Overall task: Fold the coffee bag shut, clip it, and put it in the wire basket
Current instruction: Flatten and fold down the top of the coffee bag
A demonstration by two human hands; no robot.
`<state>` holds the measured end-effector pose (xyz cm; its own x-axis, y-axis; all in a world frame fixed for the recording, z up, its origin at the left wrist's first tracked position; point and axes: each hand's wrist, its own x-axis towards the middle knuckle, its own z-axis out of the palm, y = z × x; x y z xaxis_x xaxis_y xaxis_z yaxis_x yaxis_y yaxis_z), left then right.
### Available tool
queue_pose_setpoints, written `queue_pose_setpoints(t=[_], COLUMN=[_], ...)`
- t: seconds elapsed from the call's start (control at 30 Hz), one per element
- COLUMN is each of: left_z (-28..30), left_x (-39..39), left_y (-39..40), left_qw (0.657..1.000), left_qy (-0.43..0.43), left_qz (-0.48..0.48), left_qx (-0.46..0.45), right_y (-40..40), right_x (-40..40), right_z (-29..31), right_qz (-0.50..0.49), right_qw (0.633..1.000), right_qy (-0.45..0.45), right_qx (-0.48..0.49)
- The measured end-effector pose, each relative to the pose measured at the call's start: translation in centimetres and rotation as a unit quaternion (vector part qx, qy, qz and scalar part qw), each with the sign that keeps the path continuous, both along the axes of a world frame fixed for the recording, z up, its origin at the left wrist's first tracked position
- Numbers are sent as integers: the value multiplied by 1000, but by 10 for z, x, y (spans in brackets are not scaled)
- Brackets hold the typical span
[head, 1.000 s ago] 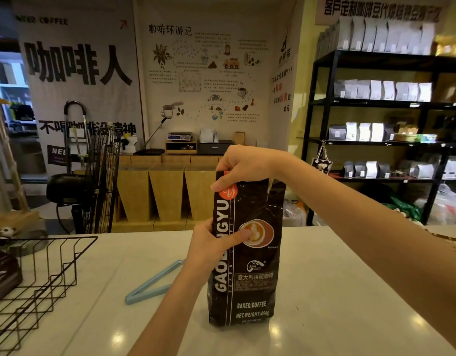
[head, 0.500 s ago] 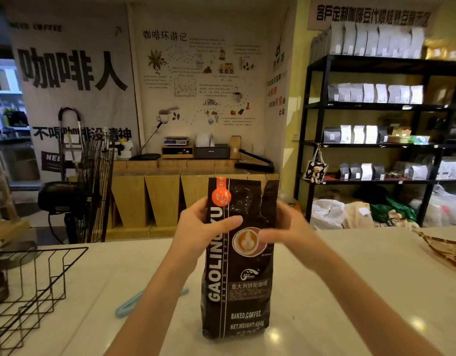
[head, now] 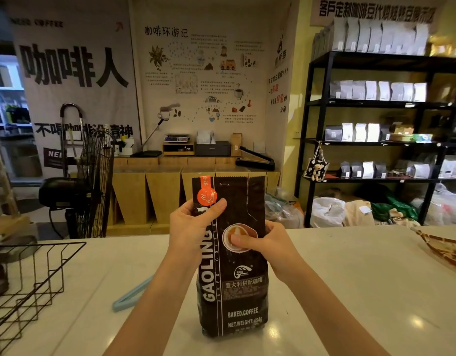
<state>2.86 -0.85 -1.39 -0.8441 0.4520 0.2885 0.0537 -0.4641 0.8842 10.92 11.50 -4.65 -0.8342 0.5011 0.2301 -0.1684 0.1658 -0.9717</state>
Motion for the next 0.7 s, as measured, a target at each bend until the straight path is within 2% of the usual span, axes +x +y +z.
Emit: queue_pose_setpoints(t=[0.07, 0.13, 0.2, 0.27, 0.33, 0.4, 0.47, 0.53, 0.6, 0.7], left_z=[2, 9, 22, 42, 67, 89, 101, 105, 103, 93], left_x=[0, -1, -1, -2, 0, 6, 12, 16, 17, 9], left_y=[-2, -4, -4, -3, -2, 3, 10, 18, 23, 26], left_qw=[999, 998, 985, 952, 897, 806, 717, 673, 678, 728], left_qy=[-23, 11, 130, 268, 397, 513, 575, 599, 611, 587], left_qz=[-32, -50, -27, 18, 29, 20, -8, -37, -35, 0], left_qx=[-5, -46, -108, -148, -189, -296, -394, -431, -408, -356], right_y=[1, 3, 7, 8, 7, 7, 8, 9, 8, 8], right_x=[1, 4, 6, 8, 9, 10, 12, 14, 15, 17], right_z=[1, 0, -2, -2, -1, 0, 0, -1, -2, -3], right_qz=[5, 7, 12, 17, 25, 44, 59, 61, 58, 61], right_qw=[1000, 1000, 1000, 1000, 1000, 999, 998, 997, 997, 996], right_qy=[-1, 4, 10, 10, 11, 18, 27, 36, 42, 46], right_qx=[-6, -11, -18, -17, -8, -10, -22, -35, -40, -38])
